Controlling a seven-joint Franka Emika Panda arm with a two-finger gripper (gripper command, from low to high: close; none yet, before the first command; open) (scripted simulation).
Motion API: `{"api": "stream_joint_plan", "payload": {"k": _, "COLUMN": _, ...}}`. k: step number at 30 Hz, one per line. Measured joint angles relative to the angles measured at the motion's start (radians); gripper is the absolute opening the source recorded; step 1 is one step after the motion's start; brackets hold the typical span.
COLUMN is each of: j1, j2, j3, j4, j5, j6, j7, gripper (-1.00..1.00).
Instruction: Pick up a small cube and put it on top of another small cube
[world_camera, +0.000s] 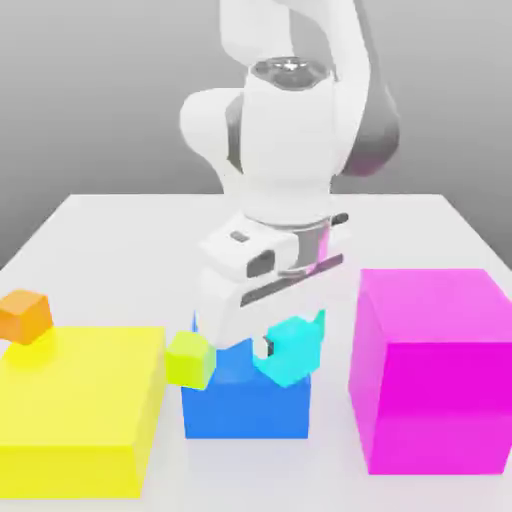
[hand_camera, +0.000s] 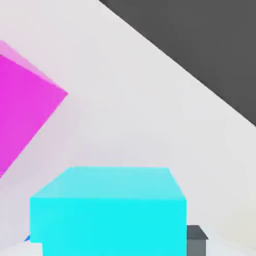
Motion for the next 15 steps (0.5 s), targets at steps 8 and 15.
{"api": "stream_joint_plan", "payload": {"k": 8, "j1": 0.012, "j2": -0.290, "j3": 0.052, "j4": -0.137, "j5": 0.034, "j6": -0.153, "j7": 0.105, "gripper": -1.00}}
{"api": "stream_joint_plan", "payload": {"k": 15, "j1": 0.021, "j2": -0.423, "j3": 0.090, "j4": -0.251, "j5": 0.071, "j6": -0.171, "j7": 0.162, "gripper": -1.00}}
